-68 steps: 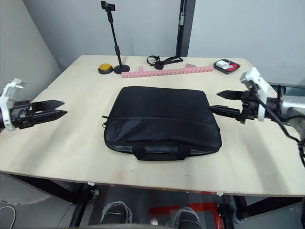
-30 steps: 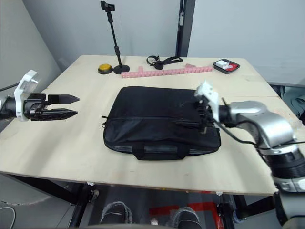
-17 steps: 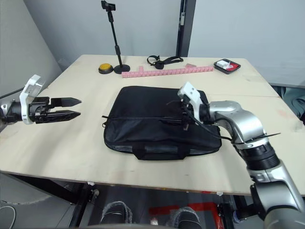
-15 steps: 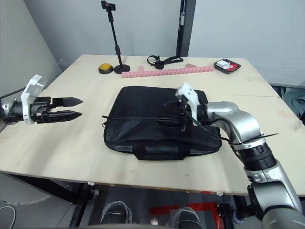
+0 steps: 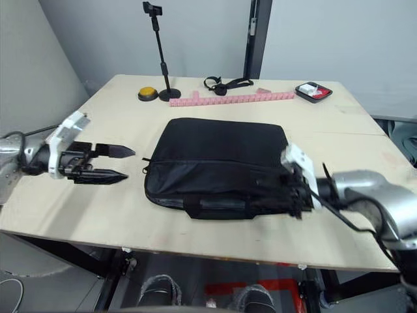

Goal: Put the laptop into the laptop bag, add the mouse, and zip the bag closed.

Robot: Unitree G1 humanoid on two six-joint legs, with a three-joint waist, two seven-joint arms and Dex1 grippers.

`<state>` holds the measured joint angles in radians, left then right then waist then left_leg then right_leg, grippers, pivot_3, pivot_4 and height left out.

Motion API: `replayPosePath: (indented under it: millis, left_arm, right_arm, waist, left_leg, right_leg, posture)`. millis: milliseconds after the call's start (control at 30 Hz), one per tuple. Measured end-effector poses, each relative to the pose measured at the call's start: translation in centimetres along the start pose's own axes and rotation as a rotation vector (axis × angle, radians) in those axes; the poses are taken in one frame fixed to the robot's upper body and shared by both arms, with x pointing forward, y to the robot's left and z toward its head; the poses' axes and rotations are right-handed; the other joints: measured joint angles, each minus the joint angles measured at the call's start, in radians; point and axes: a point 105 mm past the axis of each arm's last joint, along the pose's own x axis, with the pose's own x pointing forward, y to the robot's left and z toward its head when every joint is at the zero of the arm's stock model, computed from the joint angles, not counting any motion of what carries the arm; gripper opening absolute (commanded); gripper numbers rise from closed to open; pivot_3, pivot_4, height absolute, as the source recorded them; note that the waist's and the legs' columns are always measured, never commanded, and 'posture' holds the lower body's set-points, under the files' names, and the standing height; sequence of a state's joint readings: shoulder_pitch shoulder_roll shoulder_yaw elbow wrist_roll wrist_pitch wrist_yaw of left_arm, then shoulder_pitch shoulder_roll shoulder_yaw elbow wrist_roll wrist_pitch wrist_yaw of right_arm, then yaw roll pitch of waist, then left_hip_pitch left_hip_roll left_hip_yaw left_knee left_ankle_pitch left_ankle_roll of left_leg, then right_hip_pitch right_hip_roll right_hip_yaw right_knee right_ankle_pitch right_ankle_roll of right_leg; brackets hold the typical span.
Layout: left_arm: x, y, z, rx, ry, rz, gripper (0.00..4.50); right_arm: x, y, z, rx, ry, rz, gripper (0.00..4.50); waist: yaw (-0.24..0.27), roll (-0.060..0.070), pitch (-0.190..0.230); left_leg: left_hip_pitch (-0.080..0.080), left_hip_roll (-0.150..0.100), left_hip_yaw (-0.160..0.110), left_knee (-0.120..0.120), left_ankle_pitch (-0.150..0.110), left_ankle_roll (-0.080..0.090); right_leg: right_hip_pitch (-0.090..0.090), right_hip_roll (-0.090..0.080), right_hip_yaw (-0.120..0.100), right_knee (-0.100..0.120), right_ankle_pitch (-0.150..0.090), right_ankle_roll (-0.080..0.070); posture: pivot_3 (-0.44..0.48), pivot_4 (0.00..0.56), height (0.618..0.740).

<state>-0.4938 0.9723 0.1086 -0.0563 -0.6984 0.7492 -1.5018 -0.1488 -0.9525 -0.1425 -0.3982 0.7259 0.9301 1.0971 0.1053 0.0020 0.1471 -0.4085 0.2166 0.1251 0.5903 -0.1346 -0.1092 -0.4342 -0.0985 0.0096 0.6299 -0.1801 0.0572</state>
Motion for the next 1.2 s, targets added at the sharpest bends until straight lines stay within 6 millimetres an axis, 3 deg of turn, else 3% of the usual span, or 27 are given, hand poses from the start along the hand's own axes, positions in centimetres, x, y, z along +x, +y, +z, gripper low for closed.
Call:
replayPosePath:
  millis: [133, 400, 667, 900, 1200]
  left_arm:
    - [2.3, -1.3, 1.2, 0.053, 0.0, -0.117, 4.5]
    - [4.0, -2.3, 3.1, 0.117, -0.006, -0.221, 4.5]
    - [4.3, -2.3, 3.3, 0.117, 0.004, -0.234, 4.5]
    - [3.9, -1.5, 3.1, 0.096, 0.0, -0.2, 4.5]
    - [3.7, -1.1, 3.0, 0.09, -0.006, -0.18, 4.5]
  right_arm:
    - [-0.7, -0.2, -0.8, 0.06, -0.026, -0.026, 2.77]
    - [-0.5, -2.0, -2.7, 0.166, -0.08, -0.094, 0.04]
    - [1.6, -3.3, -4.7, 0.156, -0.025, -0.142, 0.04]
    - [3.3, -2.8, -3.9, 0.148, -0.067, -0.095, 0.04]
    - [4.1, -0.1, -1.8, 0.1, -0.082, 0.06, 0.04]
  waist:
    - [-0.009, 0.0, 0.0]
    - [-0.011, -0.001, -0.002]
    - [-0.011, -0.001, -0.002]
    - [-0.013, -0.001, -0.002]
    - [-0.013, -0.001, -0.002]
  left_leg:
    - [0.005, 0.0, 0.004, 0.0, 0.0, 0.0]
    - [0.005, -0.001, 0.008, 0.0, 0.0, 0.0]
    - [0.005, -0.001, 0.009, -0.001, 0.0, 0.0]
    - [0.005, -0.001, 0.009, -0.001, 0.0, 0.0]
    - [0.006, 0.0, 0.01, -0.002, 0.0, 0.0]
  right_leg:
    - [0.0, 0.001, 0.006, 0.003, 0.0, 0.0]
    - [-0.002, 0.001, 0.01, 0.002, 0.0, 0.0]
    - [-0.002, 0.001, 0.011, 0.002, 0.0, 0.0]
    - [-0.002, 0.001, 0.011, 0.002, 0.0, 0.0]
    - [-0.003, 0.002, 0.012, 0.002, 0.0, 0.0]
  posture:
    - [0.0, 0.15, 0.739]
    - [0.0, 0.15, 0.739]
    - [0.0, 0.15, 0.739]
    - [0.0, 0.15, 0.739]
    - [0.0, 0.15, 0.739]
